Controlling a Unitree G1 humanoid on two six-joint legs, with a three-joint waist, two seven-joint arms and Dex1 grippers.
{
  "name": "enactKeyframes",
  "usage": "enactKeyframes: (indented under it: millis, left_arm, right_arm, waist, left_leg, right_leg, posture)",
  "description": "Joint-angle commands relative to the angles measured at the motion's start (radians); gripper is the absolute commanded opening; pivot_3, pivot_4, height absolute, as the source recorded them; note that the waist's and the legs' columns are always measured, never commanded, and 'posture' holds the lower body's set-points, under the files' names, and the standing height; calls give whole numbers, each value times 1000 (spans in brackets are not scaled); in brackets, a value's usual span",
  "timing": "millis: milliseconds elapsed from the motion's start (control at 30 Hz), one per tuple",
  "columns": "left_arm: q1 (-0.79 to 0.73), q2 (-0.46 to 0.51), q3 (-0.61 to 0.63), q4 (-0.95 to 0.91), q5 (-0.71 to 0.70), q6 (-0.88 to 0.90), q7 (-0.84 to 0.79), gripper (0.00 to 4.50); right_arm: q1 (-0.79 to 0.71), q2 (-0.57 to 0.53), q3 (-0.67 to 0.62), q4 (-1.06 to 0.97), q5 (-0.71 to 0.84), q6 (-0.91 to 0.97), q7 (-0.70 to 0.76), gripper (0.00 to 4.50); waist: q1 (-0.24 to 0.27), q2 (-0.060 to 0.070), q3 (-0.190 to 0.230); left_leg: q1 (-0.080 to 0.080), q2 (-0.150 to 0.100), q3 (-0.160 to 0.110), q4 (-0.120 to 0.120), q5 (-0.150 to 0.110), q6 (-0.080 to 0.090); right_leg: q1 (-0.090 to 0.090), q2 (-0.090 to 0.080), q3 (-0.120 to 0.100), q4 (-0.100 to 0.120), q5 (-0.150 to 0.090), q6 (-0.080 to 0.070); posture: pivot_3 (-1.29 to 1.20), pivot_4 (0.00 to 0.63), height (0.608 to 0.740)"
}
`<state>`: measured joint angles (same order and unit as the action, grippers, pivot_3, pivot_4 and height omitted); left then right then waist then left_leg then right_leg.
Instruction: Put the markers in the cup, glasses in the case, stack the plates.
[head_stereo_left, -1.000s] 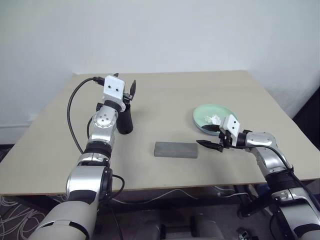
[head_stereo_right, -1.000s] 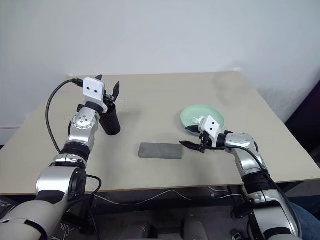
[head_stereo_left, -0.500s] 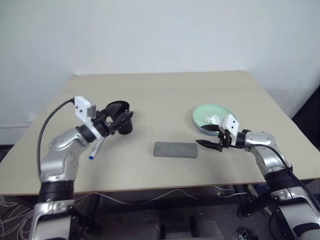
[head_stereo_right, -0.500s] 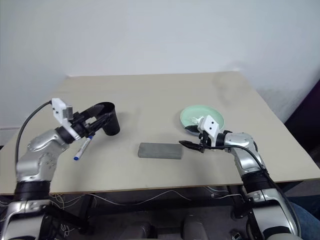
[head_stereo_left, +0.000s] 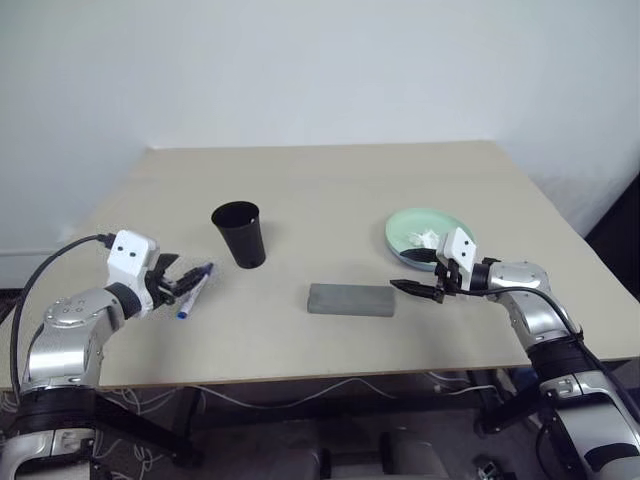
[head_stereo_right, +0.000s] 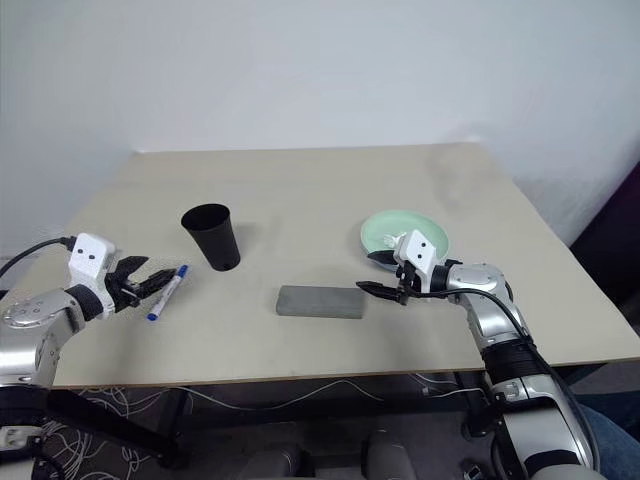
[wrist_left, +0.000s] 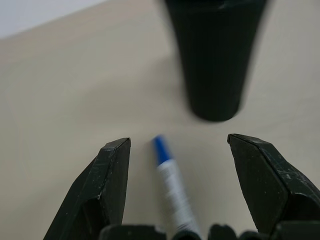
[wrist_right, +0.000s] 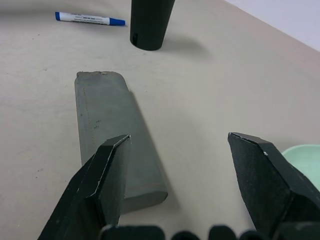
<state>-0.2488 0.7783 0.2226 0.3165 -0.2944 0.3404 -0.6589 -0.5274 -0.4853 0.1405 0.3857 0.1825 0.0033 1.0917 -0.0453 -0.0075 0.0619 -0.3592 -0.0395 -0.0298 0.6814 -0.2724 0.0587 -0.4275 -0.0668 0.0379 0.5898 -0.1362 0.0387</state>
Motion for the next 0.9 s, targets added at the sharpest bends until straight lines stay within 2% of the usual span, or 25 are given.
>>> enactKeyframes:
  millis: [33, 667, 767, 900]
  left_arm:
    - [-68, -4, 16, 50, 36, -6, 56, 3269]
    - [-318, -114, -108, 469, 162, -21, 47, 3269]
    - [-327, -114, -112, 505, 179, -33, 55, 2676]
    - [-332, -114, -108, 528, 191, -50, 68, 1259]
  right_arm:
    - [-26, 2, -15, -7, 4, -15, 2, 3378]
    - [-9, 2, -20, -27, 5, -7, -12, 3378]
    - [-4, -3, -25, -31, 7, -6, -13, 3378]
    - [1, -4, -25, -35, 6, -6, -16, 3378]
  waist:
    - [1, 0, 0]
    - [-1, -1, 0]
    - [-1, -1, -1]
    - [-1, -1, -1]
  left_leg:
    - [0, 0, 0, 0, 0, 0]
    - [0, -1, 0, -1, 0, 0]
    - [0, -1, 0, -1, 0, 1]
    - [1, -1, 0, -1, 0, 0]
  right_leg:
    - [0, 0, 0, 0, 0, 0]
    - [0, 0, 0, 0, 0, 0]
    - [0, 0, 0, 0, 0, 0]
    - [1, -1, 0, 0, 0, 0]
  posture:
    - [0, 0, 740]
    - [0, 0, 740]
    - [0, 0, 740]
    - [0, 0, 740]
